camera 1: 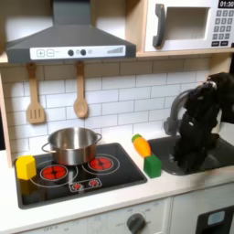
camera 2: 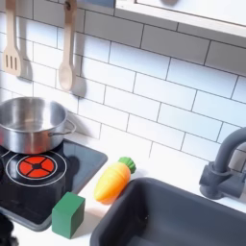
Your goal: Push button
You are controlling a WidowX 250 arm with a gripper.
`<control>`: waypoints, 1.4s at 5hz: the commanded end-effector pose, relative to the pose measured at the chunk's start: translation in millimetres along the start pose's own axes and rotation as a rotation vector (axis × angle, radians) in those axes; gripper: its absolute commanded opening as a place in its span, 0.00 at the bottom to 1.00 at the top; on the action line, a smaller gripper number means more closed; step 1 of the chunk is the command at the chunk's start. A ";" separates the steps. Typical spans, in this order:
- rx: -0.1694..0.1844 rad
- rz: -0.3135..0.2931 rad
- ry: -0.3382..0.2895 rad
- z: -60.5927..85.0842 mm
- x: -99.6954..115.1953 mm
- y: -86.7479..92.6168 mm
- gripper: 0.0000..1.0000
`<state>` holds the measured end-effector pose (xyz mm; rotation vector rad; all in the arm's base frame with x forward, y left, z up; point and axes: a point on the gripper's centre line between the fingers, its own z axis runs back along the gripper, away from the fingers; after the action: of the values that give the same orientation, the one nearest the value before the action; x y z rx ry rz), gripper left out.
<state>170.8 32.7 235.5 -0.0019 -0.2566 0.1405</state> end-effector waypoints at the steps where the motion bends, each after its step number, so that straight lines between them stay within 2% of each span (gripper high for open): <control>1: -0.040 0.024 -0.144 12.7 52.5 8.7 0.00; 3: -0.043 -0.002 -0.287 26.7 106.6 16.7 0.00; 5: -0.024 0.003 -0.403 40.6 151.1 37.6 0.00; 6: -0.006 -0.018 -0.454 50.8 168.6 43.0 0.00; 7: -0.003 -0.035 -0.480 57.4 183.0 43.5 0.00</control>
<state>324.6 99.5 335.6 0.0340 -0.7329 0.0983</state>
